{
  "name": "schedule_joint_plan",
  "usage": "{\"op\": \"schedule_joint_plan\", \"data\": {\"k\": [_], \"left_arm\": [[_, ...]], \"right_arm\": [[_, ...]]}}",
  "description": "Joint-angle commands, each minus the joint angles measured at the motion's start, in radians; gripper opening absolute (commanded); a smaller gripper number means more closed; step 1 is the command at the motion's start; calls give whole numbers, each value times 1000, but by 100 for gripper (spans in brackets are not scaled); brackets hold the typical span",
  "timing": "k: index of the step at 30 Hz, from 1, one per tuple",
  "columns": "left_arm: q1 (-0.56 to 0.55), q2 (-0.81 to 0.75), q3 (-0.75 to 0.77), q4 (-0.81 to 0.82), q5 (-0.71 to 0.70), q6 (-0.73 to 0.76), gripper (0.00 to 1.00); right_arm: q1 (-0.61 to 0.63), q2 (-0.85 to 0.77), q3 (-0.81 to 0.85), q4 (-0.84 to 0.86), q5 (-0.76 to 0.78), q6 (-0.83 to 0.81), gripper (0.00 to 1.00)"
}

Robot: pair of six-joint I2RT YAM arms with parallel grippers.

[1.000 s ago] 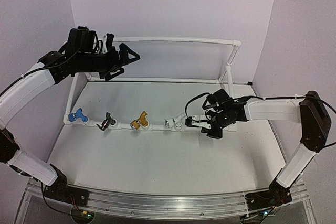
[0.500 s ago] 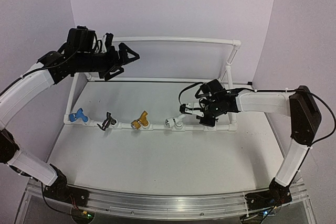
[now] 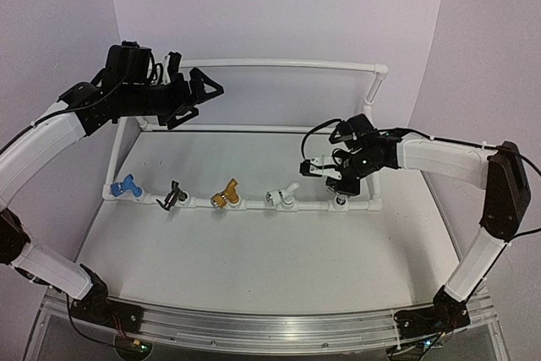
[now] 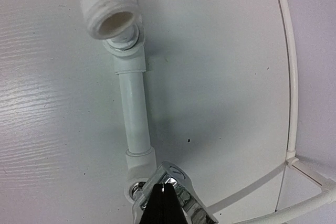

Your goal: Install the water faucets

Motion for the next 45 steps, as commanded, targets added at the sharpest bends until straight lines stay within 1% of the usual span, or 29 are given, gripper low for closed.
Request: {"op": "schedule_joint_plan", "data": {"k": [1,4,10,15,23,29,38,45], "left_arm": [[7,-1,26,29,7,19,98],[8,-1,26,32,10,18,98],[8,-9,22,27,6,14,98],[8,-20,13,26,-4,7,98],[8,-27,4,27,-11,6,98],[8,-18,12,27,-5,12,98],[10,-24,3,29,-4,10,98],[10,-25,-2,33,-1,10,98]], "right_arm": [[20,-32,-6,-88,-9,-53,0],[32,12,-3,-88,40,-40,0],[34,100,53,-78,109,-8,0],[34,162,116,-75,216,50,0],[26,158,159,-84,305,134,0],[-9,147,127,-97,317,105,0],[-64,124,102,-164,318,58,0],[-79,76,38,-247,240,1,0]]}}
